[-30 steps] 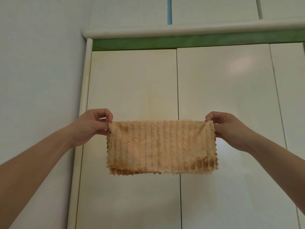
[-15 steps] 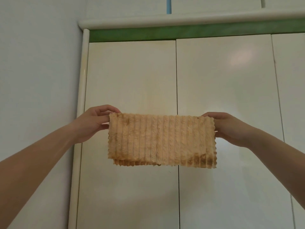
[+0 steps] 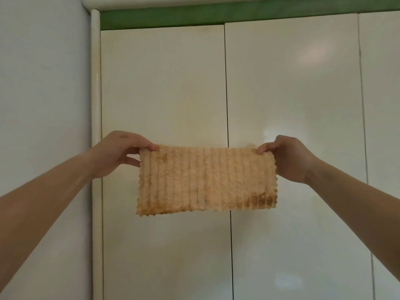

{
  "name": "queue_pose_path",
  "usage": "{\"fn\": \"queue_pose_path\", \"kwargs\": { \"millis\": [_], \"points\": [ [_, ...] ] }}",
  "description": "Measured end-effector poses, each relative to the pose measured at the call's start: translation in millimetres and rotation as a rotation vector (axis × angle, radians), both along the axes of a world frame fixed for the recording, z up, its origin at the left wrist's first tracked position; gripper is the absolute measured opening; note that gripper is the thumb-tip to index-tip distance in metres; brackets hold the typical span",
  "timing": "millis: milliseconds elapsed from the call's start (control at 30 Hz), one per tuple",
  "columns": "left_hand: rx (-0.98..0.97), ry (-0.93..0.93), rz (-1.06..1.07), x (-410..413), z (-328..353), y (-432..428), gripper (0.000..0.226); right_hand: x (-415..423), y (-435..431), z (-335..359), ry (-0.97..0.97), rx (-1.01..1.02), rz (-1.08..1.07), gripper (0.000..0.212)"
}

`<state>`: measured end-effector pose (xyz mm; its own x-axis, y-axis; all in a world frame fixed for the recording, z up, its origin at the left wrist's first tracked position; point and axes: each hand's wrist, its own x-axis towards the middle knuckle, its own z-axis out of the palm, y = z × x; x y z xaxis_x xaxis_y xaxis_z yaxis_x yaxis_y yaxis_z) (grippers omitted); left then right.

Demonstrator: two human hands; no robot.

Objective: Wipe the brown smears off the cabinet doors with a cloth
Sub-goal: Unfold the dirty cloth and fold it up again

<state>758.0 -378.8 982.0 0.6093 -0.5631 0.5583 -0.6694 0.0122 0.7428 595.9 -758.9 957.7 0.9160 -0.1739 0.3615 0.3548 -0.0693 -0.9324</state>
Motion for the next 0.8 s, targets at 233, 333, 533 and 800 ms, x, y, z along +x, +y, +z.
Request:
{"fn": "queue_pose_path", "kwargs": {
  "millis": [233,333,533,800],
  "points": [
    [0.093,0.095,0.097,2,-1,-3,0.036,19,18,-1,-0.046,-0.172,-0.246,0.033],
    [0.083,0.226,0.088,2,-12,-8,0.02,19,20,-7,-0.01,-0.098,-0.241,0.034],
    [-0.195,0.304,-0.086,-1,-25,-18,0.004,14,14,-20,-0.019,0.083,-0.144,0.047],
    [-0.083,0.45,0.086,-5,-44,-34,0.017,7,26,-38,-0.018,0.184,-0.371,0.035]
  ]
}}
